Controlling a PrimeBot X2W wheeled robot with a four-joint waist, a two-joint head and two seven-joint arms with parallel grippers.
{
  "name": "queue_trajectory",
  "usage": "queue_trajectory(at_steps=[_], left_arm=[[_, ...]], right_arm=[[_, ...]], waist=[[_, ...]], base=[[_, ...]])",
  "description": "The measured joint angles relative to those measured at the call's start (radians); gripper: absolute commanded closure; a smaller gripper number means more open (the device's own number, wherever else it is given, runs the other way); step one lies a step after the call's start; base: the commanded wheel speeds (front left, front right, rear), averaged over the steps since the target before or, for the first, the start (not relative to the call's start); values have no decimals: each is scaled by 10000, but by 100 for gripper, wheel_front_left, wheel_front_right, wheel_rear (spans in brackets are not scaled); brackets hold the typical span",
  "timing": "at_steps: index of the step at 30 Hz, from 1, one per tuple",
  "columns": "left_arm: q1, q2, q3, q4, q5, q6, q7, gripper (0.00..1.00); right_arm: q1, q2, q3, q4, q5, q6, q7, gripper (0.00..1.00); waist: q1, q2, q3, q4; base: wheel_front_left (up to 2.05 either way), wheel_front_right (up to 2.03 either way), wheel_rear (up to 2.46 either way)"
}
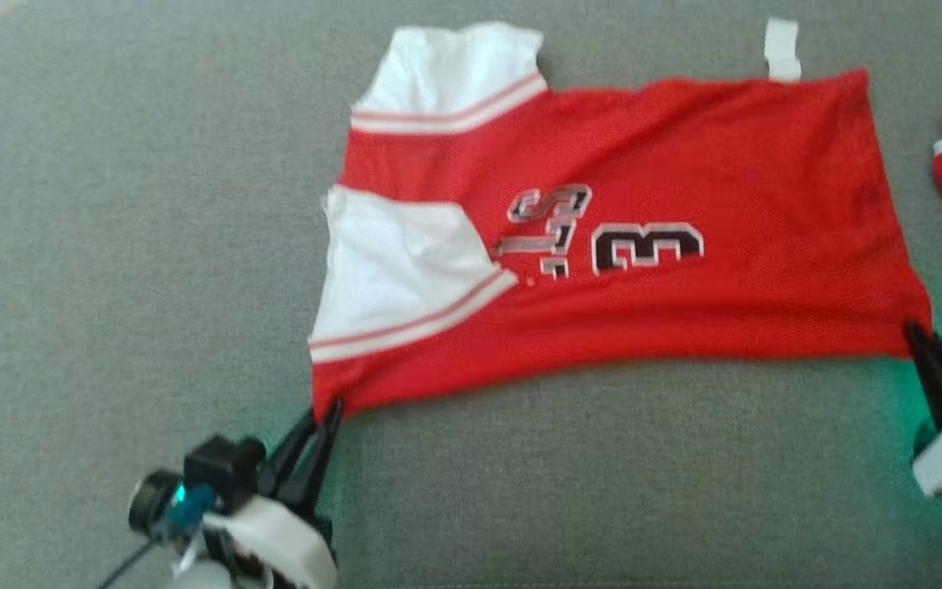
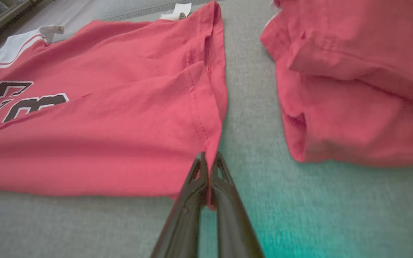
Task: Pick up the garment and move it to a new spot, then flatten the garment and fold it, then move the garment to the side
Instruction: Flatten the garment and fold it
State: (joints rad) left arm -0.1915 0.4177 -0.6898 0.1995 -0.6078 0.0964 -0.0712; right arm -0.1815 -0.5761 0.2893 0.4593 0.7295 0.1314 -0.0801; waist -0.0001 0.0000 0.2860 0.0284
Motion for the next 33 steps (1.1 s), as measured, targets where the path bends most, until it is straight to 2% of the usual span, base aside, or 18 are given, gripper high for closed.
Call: queue_trajectory(at_steps=[8,12,18,19,20,21,24,27,30,33], left_arm=[[1527,853,-192,-2044,0,796,468,100],[2025,1206,-318,-2828,-151,886,1074,100],[2329,1273,-529,-3037,-205,1055,1373,100],[2324,1271,-527,-3033,-205,1060,1413,100],[2319,1271,-529,-3030,-205,1060,1417,62],[2302,1269,-529,-3026,-201,1060,1419,0],[2031,1281,-518,-3012,-132,1047,1432,0],[1219,1409,-454,-3074,77,800,1616,0],[-294,1588,-155,-3198,236,303,2010,0],[-2440,1685,115,-3060,267,-466,2717,0]], right_arm=[[2105,-456,-803,-1191,38,0,-79,100],[2971,-525,-1127,-1810,35,0,236,100],[3614,-320,-1691,-2293,-159,0,744,100],[3614,-238,-1730,-2362,-169,0,823,71],[3615,-159,-1770,-2433,-169,0,897,0],[3615,-63,-1847,-2512,-169,0,928,0],[3614,128,-2144,-2736,-196,0,943,0],[3608,286,-2466,-3055,-397,0,792,0],[3524,347,-2594,-3402,-596,0,702,0],[3246,426,-2556,-3680,-727,0,702,0]], waist=[[-1,0,-466,239],[0,0,-513,254],[1,0,-436,157],[2,0,-428,132],[2,0,-430,111],[2,0,-439,90],[1,0,-467,1],[0,0,-381,-120],[1,0,-129,-244],[2,0,251,-399]], base=[[0,0,0],[0,0,0],[0,0,0],[0,0,0],[0,0,0],[0,0,0],[0,0,0],[0,0,0],[0,0,0],[0,0,0]])
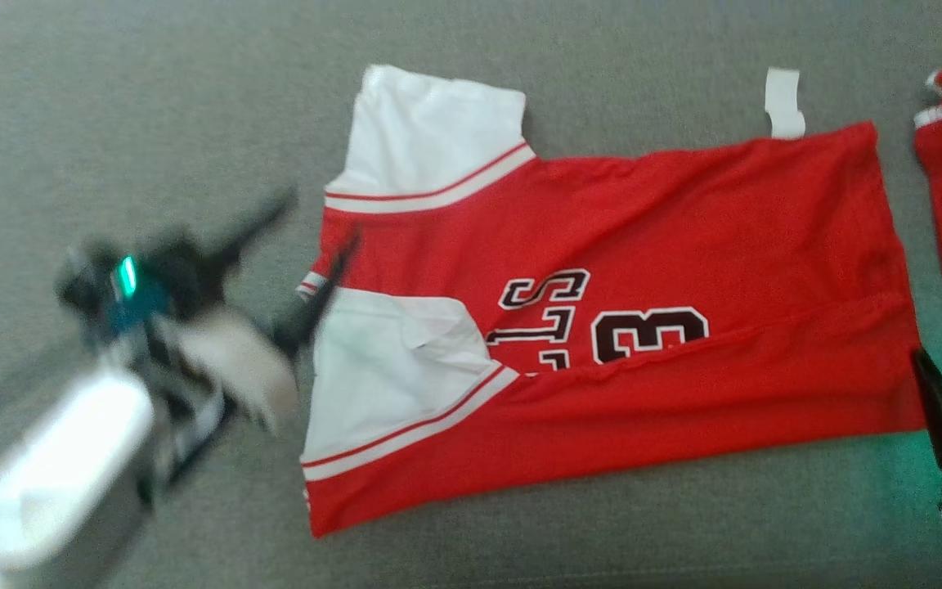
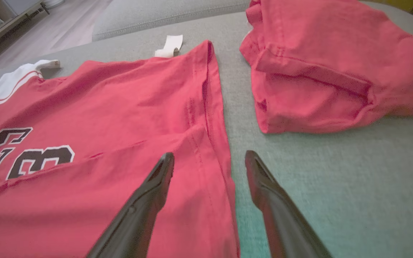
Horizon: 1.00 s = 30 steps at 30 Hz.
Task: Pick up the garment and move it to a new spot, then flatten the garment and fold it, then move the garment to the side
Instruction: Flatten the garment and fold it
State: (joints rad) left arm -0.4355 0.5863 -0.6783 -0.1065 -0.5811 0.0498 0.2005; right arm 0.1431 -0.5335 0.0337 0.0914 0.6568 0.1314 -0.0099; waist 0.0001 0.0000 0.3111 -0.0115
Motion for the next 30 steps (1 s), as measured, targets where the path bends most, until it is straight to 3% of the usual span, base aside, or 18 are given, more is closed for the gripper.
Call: queue_trajectory(at_steps=[5,9,14,22,30], left_arm=[[-3309,-224,71,1430,-382,-1166,1492,0],[-5045,-660,-58,3010,-920,-1563,2798,0],[-6234,-874,-376,4633,-1448,-1733,3904,0],[-6843,-748,-698,6435,-1498,-1745,4424,0],[-7145,-656,-802,6991,-1666,-1820,4581,0]], right_arm=[[-989,150,382,-334,-178,0,8,0],[-1622,178,828,-412,-251,0,10,0],[-2042,178,1187,-219,-247,0,-92,0],[-2329,176,1569,178,-138,0,-384,0],[-2575,163,1699,418,-42,0,-621,0]], waist=[[2,0,747,-364],[3,0,1291,-776],[3,-1,1721,-1362],[0,0,2154,-1948],[-2,0,2373,-2036]], base=[[0,0,0],[0,0,0],[0,0,0],[0,0,0],[0,0,0]])
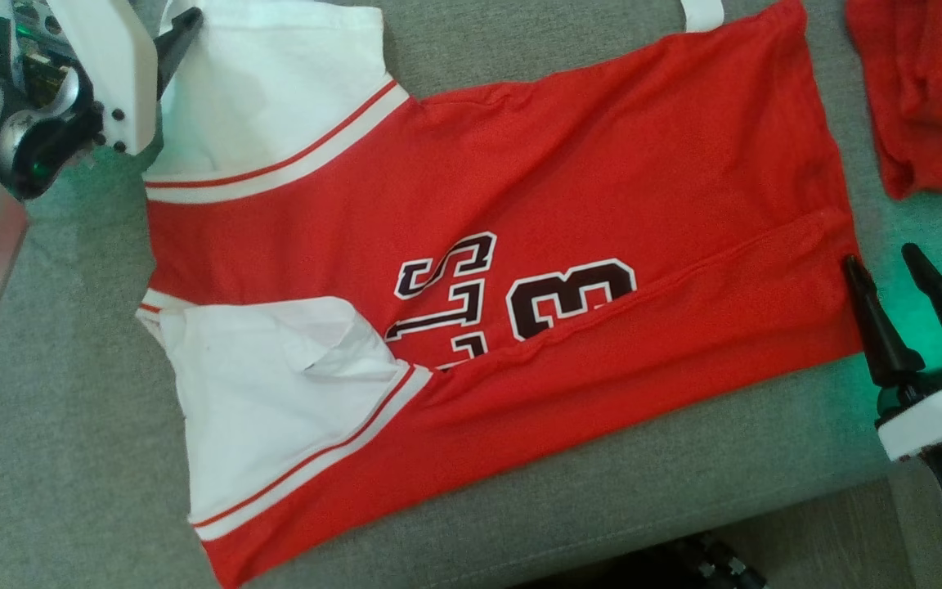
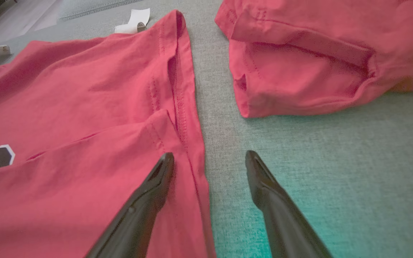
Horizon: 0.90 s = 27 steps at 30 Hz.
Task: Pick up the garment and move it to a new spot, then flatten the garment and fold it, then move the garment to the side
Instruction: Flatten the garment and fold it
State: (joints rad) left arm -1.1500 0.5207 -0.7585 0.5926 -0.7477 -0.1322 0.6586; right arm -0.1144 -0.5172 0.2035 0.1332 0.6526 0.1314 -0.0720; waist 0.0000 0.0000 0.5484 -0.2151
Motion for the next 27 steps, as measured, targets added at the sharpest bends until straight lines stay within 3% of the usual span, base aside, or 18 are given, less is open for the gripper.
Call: queue_trajectory(at_steps=[1,2,3,10,15,24,26,27], left_arm=[[-10,0,-2,4,-71,0,0,14],[-16,-2,-12,0,-150,0,0,51],[-32,-10,-59,-27,-270,0,2,100],[-138,163,-593,-445,-546,0,-453,100],[-245,247,-913,-502,-546,-2,-648,100],[-693,226,-1513,-704,-629,-2,-982,100],[-763,228,-1561,-719,-656,-2,-1078,100],[-783,226,-1595,-723,-660,-2,-1118,100]], right_arm=[[-10,0,31,36,21,0,0,0],[-37,0,63,59,69,0,0,0],[-83,-6,100,63,75,0,0,0],[-1238,-362,337,-174,282,0,98,0],[-2847,-349,763,-148,719,0,1348,0],[-5567,-194,1517,2048,894,0,2637,1],[-5861,-100,1714,2475,894,0,2694,24],[-5968,-56,1793,2642,894,0,2723,43]], waist=[[0,0,23,6],[0,0,46,11],[0,0,72,17],[1,0,159,88],[0,0,121,193],[2,0,311,630],[1,0,335,695],[1,0,342,722]], base=[[0,0,0],[0,0,0],[0,0,0],[0,0,0],[0,0,0],[0,0,0],[0,0,0],[0,0,0]])
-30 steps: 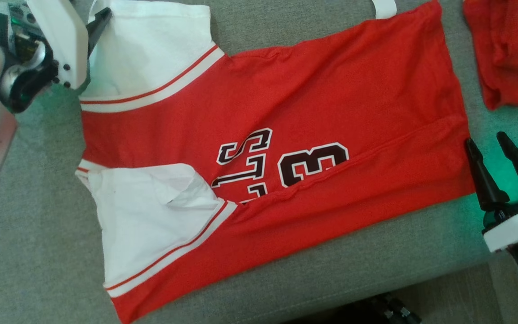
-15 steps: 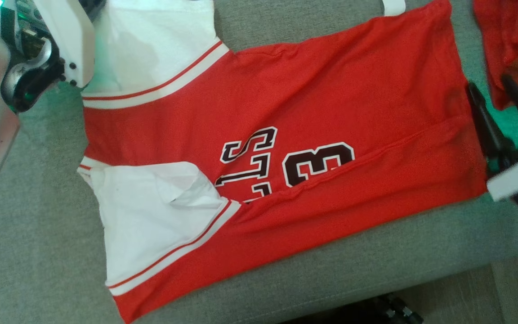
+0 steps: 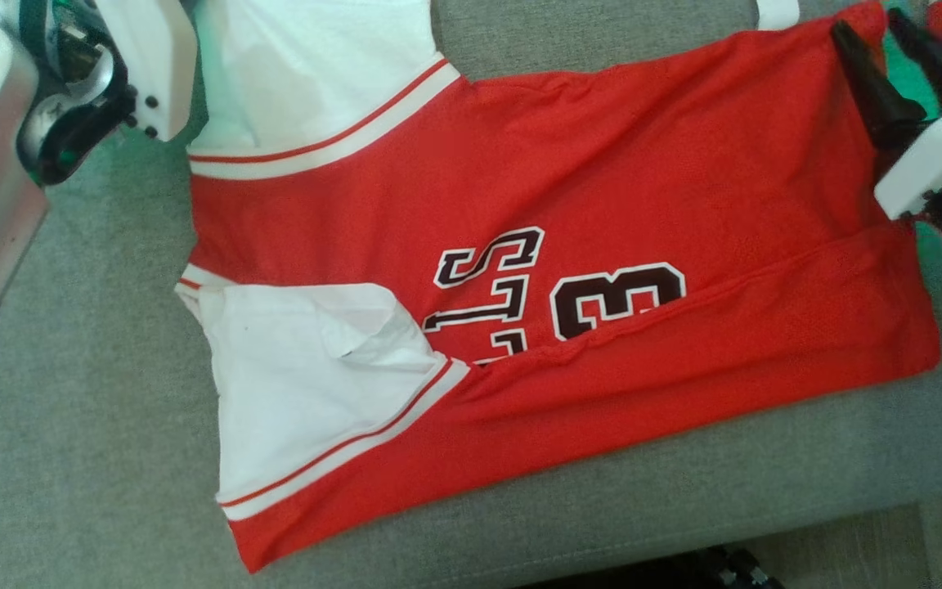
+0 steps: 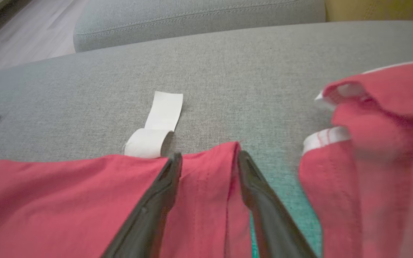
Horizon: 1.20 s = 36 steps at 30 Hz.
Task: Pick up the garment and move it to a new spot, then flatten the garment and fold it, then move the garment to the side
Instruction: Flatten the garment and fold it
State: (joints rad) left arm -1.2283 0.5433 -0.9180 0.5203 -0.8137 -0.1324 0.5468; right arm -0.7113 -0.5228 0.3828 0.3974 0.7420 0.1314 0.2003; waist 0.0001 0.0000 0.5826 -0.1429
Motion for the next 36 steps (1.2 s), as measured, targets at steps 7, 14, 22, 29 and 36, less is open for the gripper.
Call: queue_trajectory(at_steps=[7,14,22,29,36], left_arm=[[-192,2,-265,125,-142,0,-297,100],[-542,25,-426,130,46,-2,-1593,100],[-1458,35,-182,213,489,-2,-3352,100],[-1382,282,-345,-489,378,-2,-4048,100],[654,1306,-702,-2207,393,474,-4742,100]], right_arm=[[-450,38,341,656,-13,0,-357,100],[-924,29,433,888,201,0,-1129,100],[-1435,-334,351,606,656,0,-1864,100],[-975,-1078,334,-40,1164,0,-1810,100],[866,-1515,33,-257,1440,0,-1791,100]], waist=[[0,0,11,101],[0,0,59,265],[-1,0,-58,427],[-1,0,-347,760],[-1,0,-732,1228]], base=[[0,0,0],[0,0,0],[0,0,0],[0,0,0],[0,0,0]])
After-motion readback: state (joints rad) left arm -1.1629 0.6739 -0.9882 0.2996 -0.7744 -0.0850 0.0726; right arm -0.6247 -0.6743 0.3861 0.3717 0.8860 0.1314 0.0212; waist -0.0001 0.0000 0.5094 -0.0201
